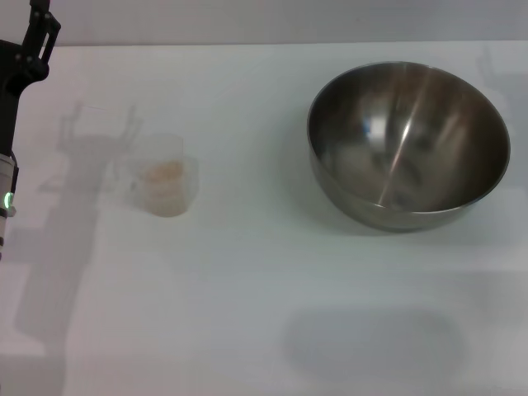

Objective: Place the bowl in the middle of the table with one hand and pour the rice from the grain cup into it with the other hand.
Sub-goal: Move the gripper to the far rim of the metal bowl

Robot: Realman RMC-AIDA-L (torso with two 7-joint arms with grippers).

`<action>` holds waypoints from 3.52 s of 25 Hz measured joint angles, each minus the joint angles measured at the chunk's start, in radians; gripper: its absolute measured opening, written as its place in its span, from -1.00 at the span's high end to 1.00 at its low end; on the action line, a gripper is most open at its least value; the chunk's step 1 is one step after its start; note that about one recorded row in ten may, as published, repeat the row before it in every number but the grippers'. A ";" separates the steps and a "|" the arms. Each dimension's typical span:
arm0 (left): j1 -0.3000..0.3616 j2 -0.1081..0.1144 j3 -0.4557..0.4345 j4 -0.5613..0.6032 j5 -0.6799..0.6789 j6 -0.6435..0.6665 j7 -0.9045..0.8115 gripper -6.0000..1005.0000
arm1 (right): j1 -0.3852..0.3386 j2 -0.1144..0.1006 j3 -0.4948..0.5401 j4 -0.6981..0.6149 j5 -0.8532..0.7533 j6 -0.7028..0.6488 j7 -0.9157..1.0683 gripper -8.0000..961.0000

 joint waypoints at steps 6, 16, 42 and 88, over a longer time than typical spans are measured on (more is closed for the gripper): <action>-0.002 0.000 0.000 0.000 0.000 0.000 0.000 -0.72 | 0.001 0.000 0.000 0.000 0.000 0.004 0.000 -0.49; -0.001 0.000 0.002 -0.001 0.000 0.000 0.000 -0.72 | -0.025 -0.001 0.003 -0.134 -0.003 0.154 -0.015 -0.49; 0.022 0.002 0.012 -0.001 0.002 0.011 0.000 -0.72 | -0.140 0.004 0.516 -1.307 -0.026 2.292 -0.118 -0.49; 0.001 0.006 0.000 0.015 -0.006 0.011 0.000 -0.72 | 0.042 -0.030 0.704 -0.910 -0.129 2.598 -0.260 -0.29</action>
